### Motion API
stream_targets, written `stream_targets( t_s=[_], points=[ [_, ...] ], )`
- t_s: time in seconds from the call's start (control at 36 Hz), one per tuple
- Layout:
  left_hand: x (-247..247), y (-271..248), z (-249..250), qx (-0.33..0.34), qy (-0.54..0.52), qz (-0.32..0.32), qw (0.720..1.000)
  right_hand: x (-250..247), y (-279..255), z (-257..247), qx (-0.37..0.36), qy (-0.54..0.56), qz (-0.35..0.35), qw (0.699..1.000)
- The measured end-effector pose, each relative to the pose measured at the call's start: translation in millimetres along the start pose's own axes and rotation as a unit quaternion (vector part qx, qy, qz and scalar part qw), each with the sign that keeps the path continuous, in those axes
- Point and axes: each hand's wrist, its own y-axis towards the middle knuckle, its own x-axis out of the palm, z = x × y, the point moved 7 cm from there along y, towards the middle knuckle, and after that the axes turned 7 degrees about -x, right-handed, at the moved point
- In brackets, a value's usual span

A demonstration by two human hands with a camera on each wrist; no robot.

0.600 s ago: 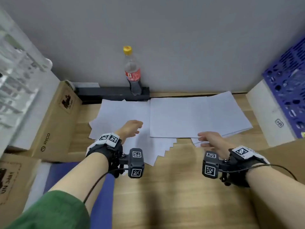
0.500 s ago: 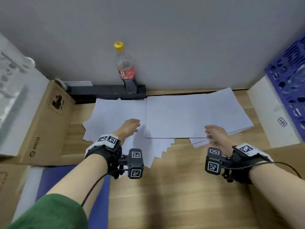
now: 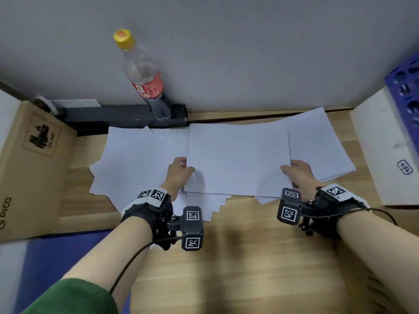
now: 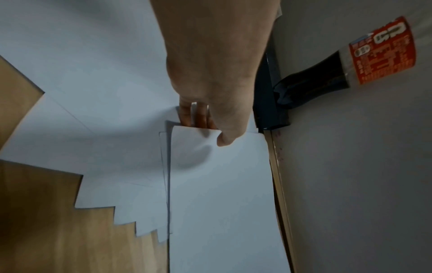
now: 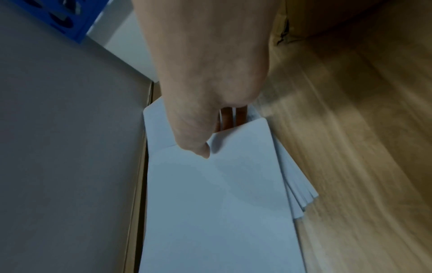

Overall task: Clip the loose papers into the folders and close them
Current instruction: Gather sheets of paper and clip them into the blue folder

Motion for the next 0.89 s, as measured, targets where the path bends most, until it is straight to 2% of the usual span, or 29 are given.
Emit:
stream_targets(
  t_s=[0.08, 0.22, 0.31, 0.39, 0.5, 0.61, 0.67, 0.69, 0.72, 0.78, 0.83, 0.89],
  points=[
    [-0.8, 0.2, -7.4, -0.003, -0.014, -0.005, 1.000, -0.8, -13.1, 4.5, 0.006, 0.009, -0.032, 0.999],
    [4.6, -16.0, -8.9, 0.027, -0.012, -0.067, 0.997, 6.4, -47.0, 16.7, 0.028, 0.057, -0.105, 0.993],
    [1.6, -30.5, -6.3, 0.056, -0.005, -0.084, 0.995, 5.1, -65.4, 17.6, 0.005, 0.058, -0.091, 0.994],
    [-8.5, -40.0, -5.5, 0.078, -0.020, -0.069, 0.994, -1.3, -75.3, 18.1, -0.019, 0.049, -0.053, 0.997],
    [-24.6, -52.4, -11.0, 0.071, -0.127, -0.063, 0.987, -10.2, -93.4, 8.8, -0.058, 0.090, -0.017, 0.994],
    [-17.5, -77.4, -15.8, 0.052, -0.186, -0.185, 0.964, -0.7, -114.8, 3.7, -0.061, 0.174, -0.020, 0.983],
    [-7.0, -97.7, -12.2, 0.058, -0.178, -0.243, 0.952, 17.8, -128.7, 9.5, -0.038, 0.222, -0.063, 0.972],
    [-2.4, -106.0, -9.4, 0.066, -0.173, -0.251, 0.950, 28.4, -136.0, 13.6, -0.030, 0.242, -0.088, 0.966],
    [0.1, -112.2, -6.7, 0.078, -0.168, -0.240, 0.953, 39.1, -145.2, 16.6, -0.027, 0.251, -0.117, 0.960],
    [-3.2, -120.9, -4.8, 0.105, -0.166, -0.175, 0.965, 55.3, -165.6, 22.3, -0.039, 0.248, -0.159, 0.955],
    [-10.7, -121.3, -9.4, 0.114, -0.186, -0.110, 0.970, 63.6, -178.5, 33.1, -0.037, 0.257, -0.172, 0.950],
    [-15.6, -118.9, -20.9, 0.103, -0.191, -0.080, 0.973, 66.4, -188.9, 43.0, -0.035, 0.259, -0.167, 0.951]
  ],
)
